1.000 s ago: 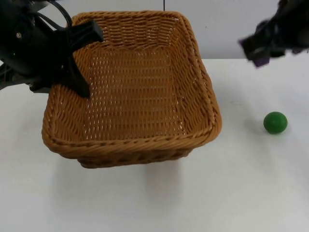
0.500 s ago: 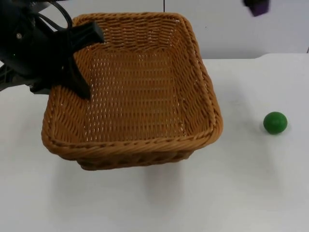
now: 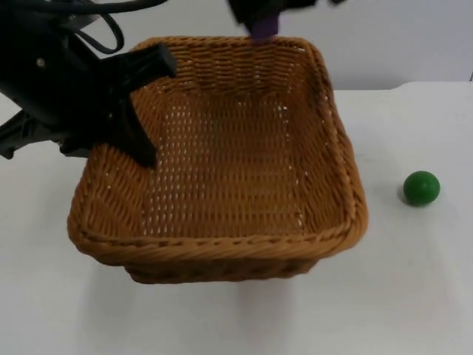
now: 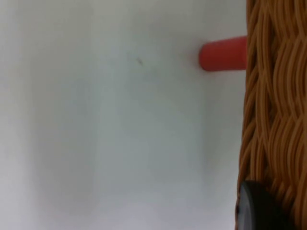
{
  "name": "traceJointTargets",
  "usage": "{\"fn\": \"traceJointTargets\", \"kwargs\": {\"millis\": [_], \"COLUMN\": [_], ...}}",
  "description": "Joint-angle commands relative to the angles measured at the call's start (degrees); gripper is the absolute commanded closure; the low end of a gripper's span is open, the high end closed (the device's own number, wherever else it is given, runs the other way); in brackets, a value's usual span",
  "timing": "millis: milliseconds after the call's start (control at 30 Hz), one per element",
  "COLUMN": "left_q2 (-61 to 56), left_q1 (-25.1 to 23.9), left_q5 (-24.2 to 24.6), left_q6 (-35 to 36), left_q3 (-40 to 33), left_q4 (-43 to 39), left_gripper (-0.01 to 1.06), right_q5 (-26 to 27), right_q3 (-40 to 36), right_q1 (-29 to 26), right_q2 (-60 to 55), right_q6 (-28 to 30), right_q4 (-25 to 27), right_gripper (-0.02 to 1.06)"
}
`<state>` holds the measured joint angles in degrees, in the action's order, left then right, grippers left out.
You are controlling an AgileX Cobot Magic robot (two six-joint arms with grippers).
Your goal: Pick up the basket with the left hand and place the triangular block into the basket with the right hand.
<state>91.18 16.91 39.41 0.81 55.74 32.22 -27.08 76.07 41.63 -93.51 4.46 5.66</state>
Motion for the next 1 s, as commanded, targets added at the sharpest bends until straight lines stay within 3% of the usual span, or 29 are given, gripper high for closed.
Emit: {"fn": "traceJointTargets", "kwargs": {"millis": [0,367,633,967], "left_q2": [-1.0,-1.0,-1.0,-1.0], "left_q1": [0.8,1.0,1.0,1.0], "left_q5": [-1.0,-1.6,-2.7,-2.5], "left_q6": [-0.3,-0.3,-0.3,-0.3], "left_q3": [-0.1,-0.1,-0.1,-0.1], "left_q4": [2.0,1.8,1.8,1.9], "left_gripper": [1.05,1.05,1.05,1.05], "right_q5": [-0.5,-4.5,-9.0,-9.8], "right_q3": [0.9,0.9,0.9,0.9], "right_q1": [0.5,0.5,0.5,0.5], "right_q2": [-2.2,-8.1,-8.4,-8.4], "right_q6": [-0.1,5.8,5.9,5.9], "right_q4": [-1.2,-1.6,-5.0,-5.1], "right_gripper": [1.05,1.05,1.05,1.05]}}
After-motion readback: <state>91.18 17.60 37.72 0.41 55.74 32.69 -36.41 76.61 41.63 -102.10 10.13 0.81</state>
